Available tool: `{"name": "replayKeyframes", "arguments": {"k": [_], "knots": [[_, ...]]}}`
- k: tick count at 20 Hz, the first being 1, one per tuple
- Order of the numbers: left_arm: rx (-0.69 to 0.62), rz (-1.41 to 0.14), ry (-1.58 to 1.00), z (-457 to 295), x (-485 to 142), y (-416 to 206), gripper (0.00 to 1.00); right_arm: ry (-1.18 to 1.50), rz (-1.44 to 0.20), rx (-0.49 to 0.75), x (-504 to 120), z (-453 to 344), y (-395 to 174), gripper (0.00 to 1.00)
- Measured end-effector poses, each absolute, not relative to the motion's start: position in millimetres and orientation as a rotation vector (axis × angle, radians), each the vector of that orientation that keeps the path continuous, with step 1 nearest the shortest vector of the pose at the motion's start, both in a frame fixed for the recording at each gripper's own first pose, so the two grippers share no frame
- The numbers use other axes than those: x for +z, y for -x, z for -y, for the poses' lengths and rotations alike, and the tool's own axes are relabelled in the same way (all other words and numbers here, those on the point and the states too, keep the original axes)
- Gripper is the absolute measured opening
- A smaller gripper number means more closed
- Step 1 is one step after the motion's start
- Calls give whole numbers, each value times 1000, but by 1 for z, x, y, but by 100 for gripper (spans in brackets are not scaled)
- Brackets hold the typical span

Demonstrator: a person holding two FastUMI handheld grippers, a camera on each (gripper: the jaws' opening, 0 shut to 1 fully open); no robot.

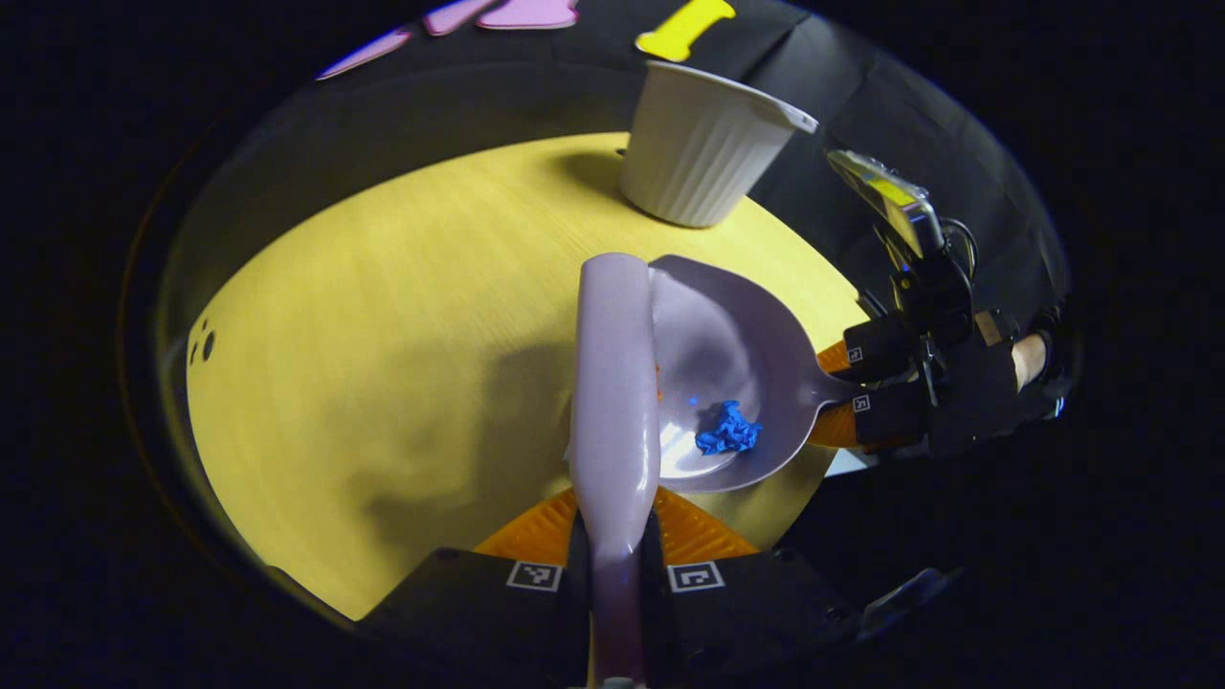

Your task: Pick up the small broom and dustpan from the desktop, sweep the trash into the dustpan with the broom, and then empty the trash into the garbage bin.

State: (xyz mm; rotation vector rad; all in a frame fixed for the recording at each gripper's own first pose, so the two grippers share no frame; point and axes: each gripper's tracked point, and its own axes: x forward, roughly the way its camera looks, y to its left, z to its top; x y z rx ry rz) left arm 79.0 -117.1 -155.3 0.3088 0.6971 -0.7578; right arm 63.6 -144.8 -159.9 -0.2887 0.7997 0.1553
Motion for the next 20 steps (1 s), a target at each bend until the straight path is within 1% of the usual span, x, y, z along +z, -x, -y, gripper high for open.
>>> {"name": "replayKeyframes", "arguments": {"k": [1, 2, 4, 5, 6, 9, 10, 11, 12, 13, 14, 15, 16, 17, 20], "knots": [[-717, -666, -278, 104, -151, -72, 26, 295, -791, 155, -153, 150, -64, 39], [-685, -645, -243, 88, -149, -64, 26, 301, -779, 154, -144, 147, -60, 35], [-638, -615, -159, 57, -155, -49, 26, 300, -747, 160, -124, 132, -59, 35], [-610, -605, -117, 48, -167, -40, 26, 288, -738, 166, -116, 128, -60, 35], [-585, -601, -75, 39, -177, -32, 26, 272, -737, 172, -111, 125, -58, 31], [-513, -590, 15, 21, -222, -18, 26, 220, -727, 176, -77, 120, -51, 31], [-494, -588, 43, 14, -238, -14, 26, 209, -723, 177, -65, 121, -50, 35], [-481, -587, 70, 6, -258, -9, 26, 203, -714, 175, -51, 122, -47, 35], [-468, -588, 94, 0, -277, -5, 26, 202, -705, 173, -36, 122, -45, 31], [-457, -591, 114, -5, -294, -2, 26, 206, -694, 169, -21, 125, -46, 35], [-447, -596, 130, -10, -308, 2, 26, 208, -681, 163, -5, 128, -46, 35], [-438, -601, 142, -15, -313, 7, 26, 207, -668, 159, 10, 129, -44, 35], [-432, -607, 152, -18, -308, 16, 26, 201, -659, 159, 25, 131, -41, 39], [-428, -609, 156, -20, -308, 22, 26, 198, -649, 158, 41, 135, -39, 35], [-413, -614, 159, -22, -316, 28, 26, 202, -612, 130, 89, 158, -32, 35]]}}
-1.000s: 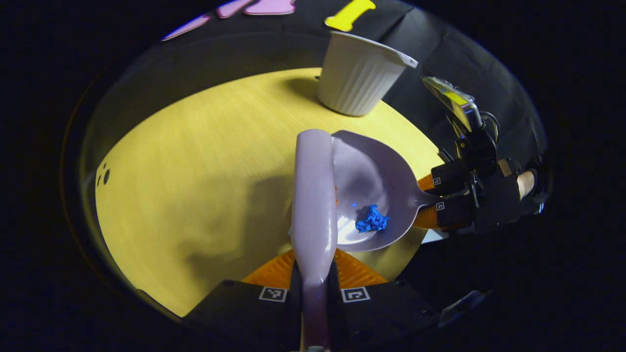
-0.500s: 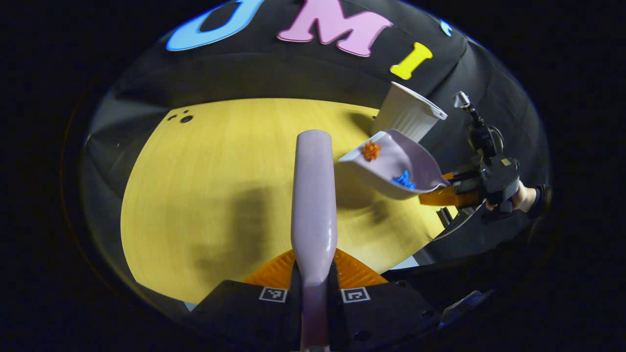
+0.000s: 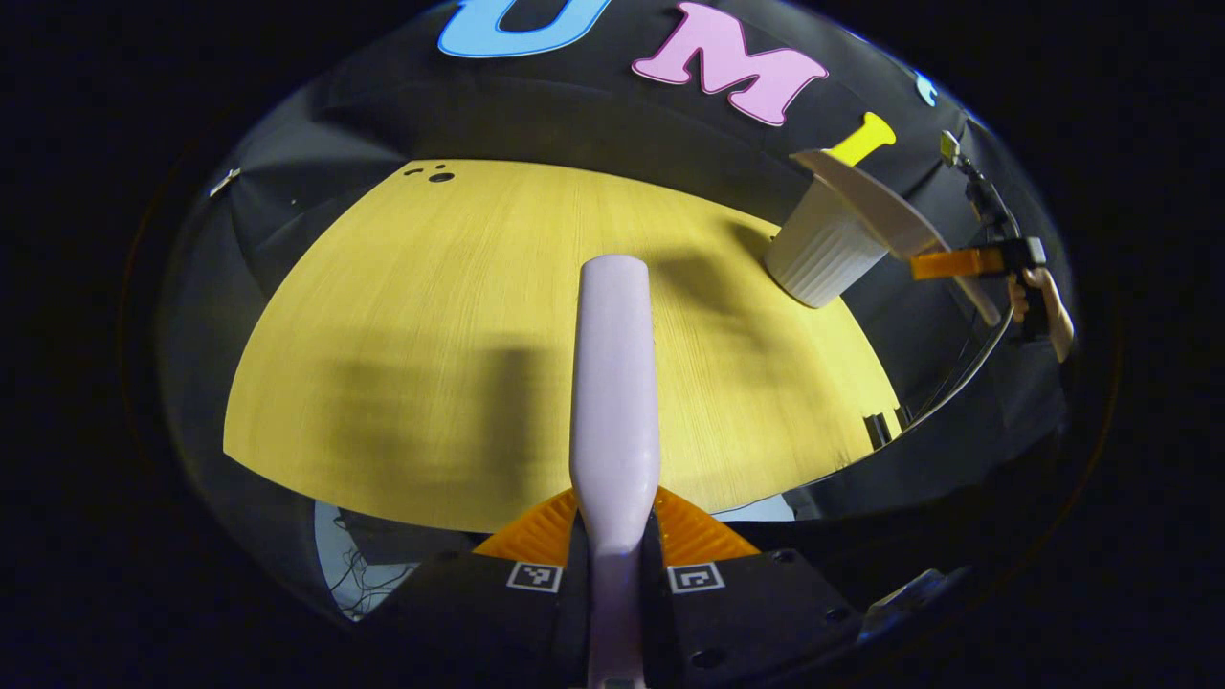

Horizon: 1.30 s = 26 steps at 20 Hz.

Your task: Pick up the small broom and dustpan from the desktop, sweep the trash into the dustpan with the broom, and then empty the trash into the garbage bin.

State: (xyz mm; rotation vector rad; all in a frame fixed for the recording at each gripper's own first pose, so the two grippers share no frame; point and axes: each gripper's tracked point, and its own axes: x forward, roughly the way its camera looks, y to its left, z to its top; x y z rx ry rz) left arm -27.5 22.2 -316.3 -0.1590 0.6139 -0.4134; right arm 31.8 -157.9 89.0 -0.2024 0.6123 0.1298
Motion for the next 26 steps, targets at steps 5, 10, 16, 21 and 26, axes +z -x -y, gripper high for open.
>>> {"name": "replayKeyframes", "arguments": {"k": [5, 10, 16, 21, 26], "knots": [[-396, -609, 181, -30, -315, 29, 26, 176, -574, 33, 153, 215, -44, 35], [-365, -601, 256, -40, -309, 23, 26, 161, -569, -99, 184, 293, -65, 35], [-321, -617, 248, -52, -310, 15, 26, 190, -579, -264, 174, 372, -104, 35], [-305, -628, 258, -54, -306, 8, 26, 289, -580, -357, 174, 404, -114, 35], [-296, -631, 271, -51, -301, -4, 26, 452, -572, -438, 171, 428, -123, 35]]}}
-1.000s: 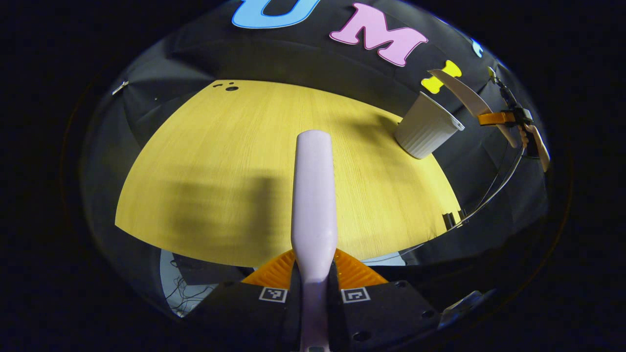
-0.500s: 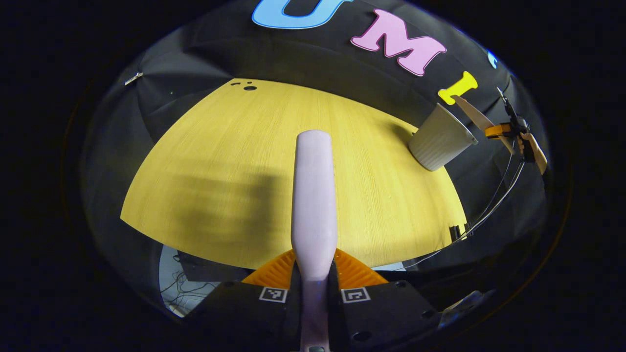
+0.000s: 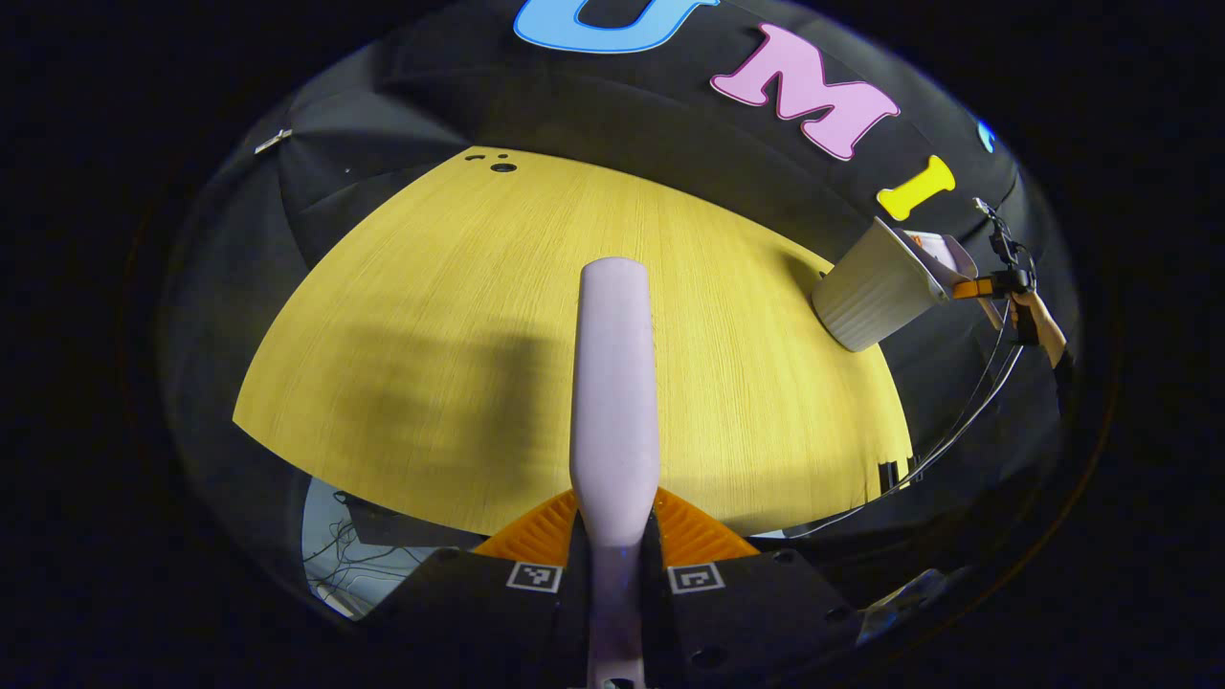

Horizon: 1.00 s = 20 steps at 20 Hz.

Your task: Pick up the small broom and dustpan from the desktop, sweep the trash into the dustpan with the broom, and then empty the trash into the garbage bin.

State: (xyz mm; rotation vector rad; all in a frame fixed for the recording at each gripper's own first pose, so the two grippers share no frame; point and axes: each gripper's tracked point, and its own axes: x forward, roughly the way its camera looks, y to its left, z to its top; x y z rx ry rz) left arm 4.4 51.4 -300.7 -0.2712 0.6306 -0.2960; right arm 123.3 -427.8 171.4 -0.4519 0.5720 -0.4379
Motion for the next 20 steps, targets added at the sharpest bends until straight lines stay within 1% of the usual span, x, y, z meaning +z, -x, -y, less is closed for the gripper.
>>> {"name": "replayKeyframes", "arguments": {"k": [1, 2, 3, 4, 6, 12, 17, 18, 19, 20], "knots": [[-297, -633, 265, -52, -300, -6, 26, 492, -571, -452, 172, 430, -123, 39], [-298, -634, 260, -52, -298, -9, 24, 534, -569, -466, 173, 434, -126, 35], [-300, -635, 256, -52, -297, -11, 26, 584, -569, -479, 174, 438, -130, 35], [-300, -638, 253, -53, -297, -13, 26, 645, -557, -490, 175, 443, -135, 30], [-300, -643, 249, -55, -297, -18, 26, 746, -532, -510, 179, 448, -139, 35], [-304, -655, 233, -59, -294, -29, 26, 994, -557, -581, 183, 467, -152, 35], [-314, -662, 178, -60, -292, -40, 26, 1172, -630, -538, 188, 477, -160, 35], [-313, -663, 161, -62, -292, -43, 26, 1212, -650, -518, 191, 480, -162, 39], [-313, -660, 150, -61, -290, -45, 24, 1248, -668, -501, 195, 482, -163, 35], [-314, -656, 146, -62, -288, -49, 24, 1276, -683, -488, 201, 483, -161, 35]]}}
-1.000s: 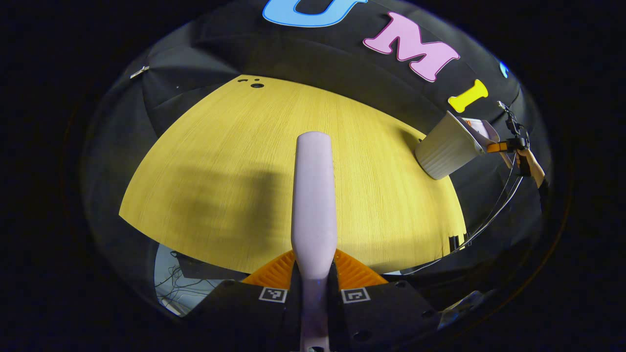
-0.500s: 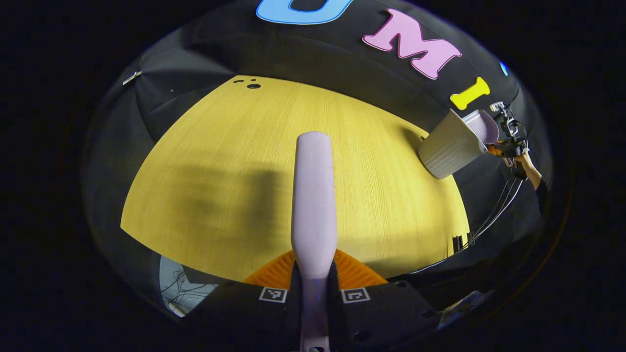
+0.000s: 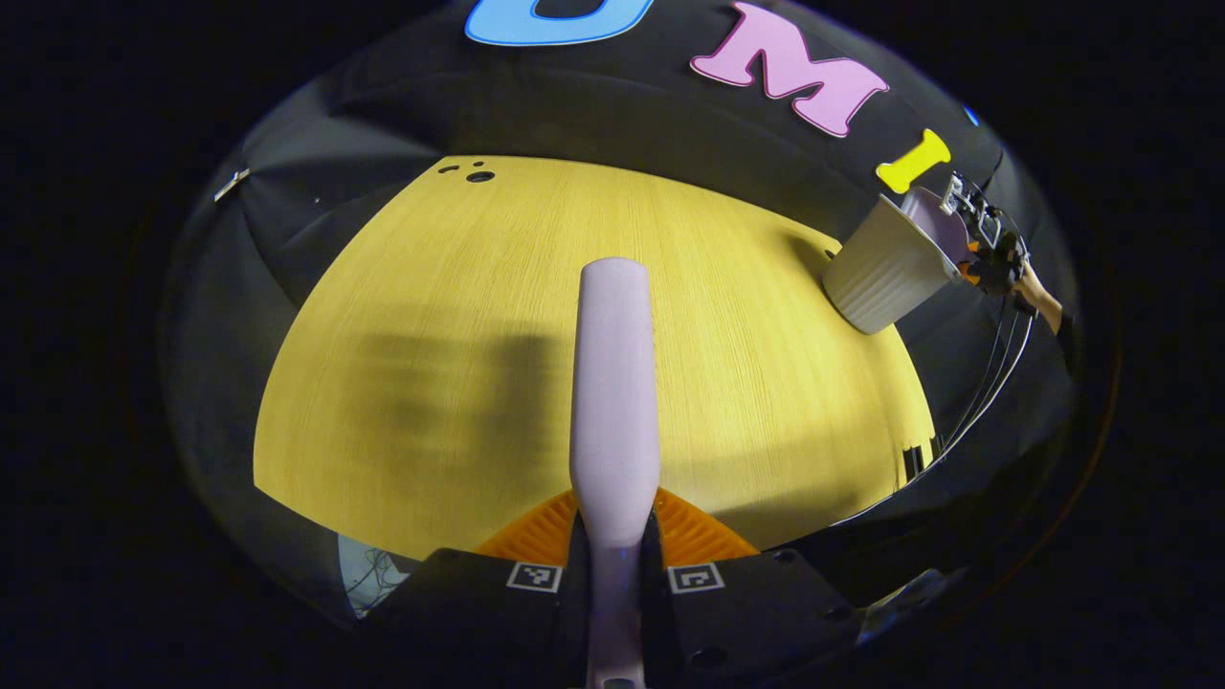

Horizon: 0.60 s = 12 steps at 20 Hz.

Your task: Pick up the small broom and dustpan from the desktop, sweep the trash into the dustpan with the broom, and then empty the trash into the garbage bin.

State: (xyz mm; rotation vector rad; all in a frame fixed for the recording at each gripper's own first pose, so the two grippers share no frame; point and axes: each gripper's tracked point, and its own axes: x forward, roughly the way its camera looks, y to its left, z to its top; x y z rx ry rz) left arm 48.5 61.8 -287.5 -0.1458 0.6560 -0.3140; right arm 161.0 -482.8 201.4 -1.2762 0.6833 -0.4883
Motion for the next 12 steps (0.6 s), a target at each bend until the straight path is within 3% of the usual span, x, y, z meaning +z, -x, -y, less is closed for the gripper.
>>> {"name": "replayKeyframes", "arguments": {"k": [3, 4, 5, 12], "knots": [[-311, -639, 159, -60, -282, -54, 26, 1307, -700, -470, 206, 481, -160, 35], [-311, -636, 167, -58, -282, -55, 26, 1305, -702, -469, 204, 478, -158, 39], [-311, -636, 172, -58, -282, -54, 26, 1303, -707, -468, 204, 477, -157, 35], [-303, -650, 162, -64, -287, -58, 26, 1231, -714, -481, 206, 477, -154, 35]]}}
